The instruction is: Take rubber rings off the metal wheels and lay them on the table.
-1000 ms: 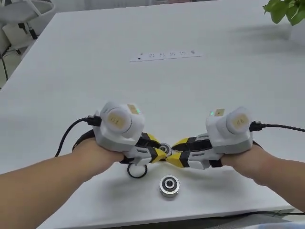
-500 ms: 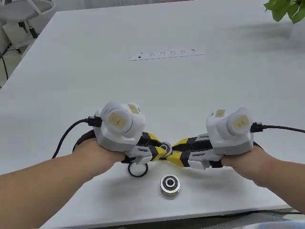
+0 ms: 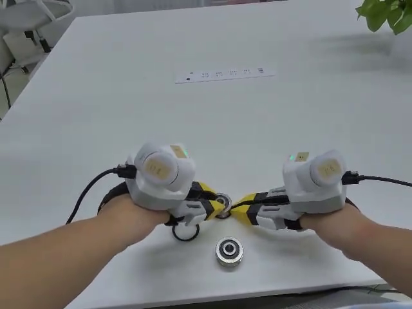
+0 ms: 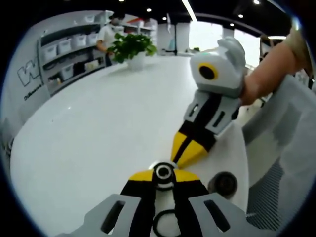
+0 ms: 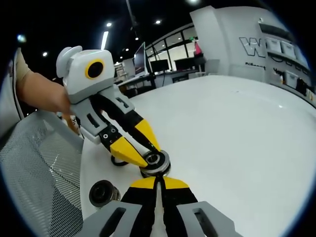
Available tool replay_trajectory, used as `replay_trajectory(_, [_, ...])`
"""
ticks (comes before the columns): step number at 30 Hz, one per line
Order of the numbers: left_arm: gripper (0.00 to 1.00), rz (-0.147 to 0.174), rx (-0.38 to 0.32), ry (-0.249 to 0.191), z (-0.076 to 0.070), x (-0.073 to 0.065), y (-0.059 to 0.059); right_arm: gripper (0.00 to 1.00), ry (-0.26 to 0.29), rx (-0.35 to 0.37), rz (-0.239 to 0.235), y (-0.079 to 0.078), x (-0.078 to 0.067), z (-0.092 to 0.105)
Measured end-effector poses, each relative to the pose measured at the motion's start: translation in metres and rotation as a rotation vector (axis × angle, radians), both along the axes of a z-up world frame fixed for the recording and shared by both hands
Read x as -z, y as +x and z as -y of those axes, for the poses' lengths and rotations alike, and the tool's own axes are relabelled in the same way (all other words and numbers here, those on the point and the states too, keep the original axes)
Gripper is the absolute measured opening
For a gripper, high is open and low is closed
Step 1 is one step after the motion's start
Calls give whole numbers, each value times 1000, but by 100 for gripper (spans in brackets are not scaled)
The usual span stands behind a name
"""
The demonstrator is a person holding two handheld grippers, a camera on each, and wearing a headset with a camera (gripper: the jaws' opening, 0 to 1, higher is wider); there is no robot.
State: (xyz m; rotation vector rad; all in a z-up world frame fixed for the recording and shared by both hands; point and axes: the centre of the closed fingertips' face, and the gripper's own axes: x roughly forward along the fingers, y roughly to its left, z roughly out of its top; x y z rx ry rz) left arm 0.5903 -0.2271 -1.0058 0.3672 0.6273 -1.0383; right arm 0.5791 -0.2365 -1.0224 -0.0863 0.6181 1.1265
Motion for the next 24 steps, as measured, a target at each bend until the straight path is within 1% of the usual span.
replay_trajectory(2, [14, 1, 2, 1, 0, 0, 0, 0, 10, 17, -14, 1, 0, 0])
replay_trajectory(4, [13, 0, 0, 1, 0, 0, 0, 0, 33, 48, -45, 1, 0, 1])
replay_trajectory(7, [13, 8, -3, 9, 0, 0, -1, 0, 66, 76, -81, 3, -2, 1])
replay_trajectory(8, [13, 9, -4, 9, 0, 0, -1, 0, 62, 81, -89, 3, -1, 2])
replay_trajectory(9, [13, 8, -6, 8, 0, 0, -1, 0, 65, 81, -87, 3, -2, 2])
replay_trajectory(13, [13, 8, -7, 10, 0, 0, -1, 0, 90, 111, -118, 4, -2, 4])
replay_trajectory(16, [13, 8, -7, 10, 0, 0, -1, 0, 108, 134, -130, 7, -4, 6])
replay_trajectory(17, [13, 8, -8, 10, 0, 0, -2, 0, 132, 158, -144, 9, -7, 7])
replay_trajectory(18, [13, 7, -10, 11, 0, 0, -2, 0, 141, 167, -151, 10, -8, 8])
replay_trajectory(21, [13, 6, -11, 14, 0, 0, -3, 0, 162, 182, -171, 11, -8, 8])
replay_trajectory(24, [13, 7, -15, 18, 1, 1, -3, 0, 177, 192, -179, 11, -11, 7])
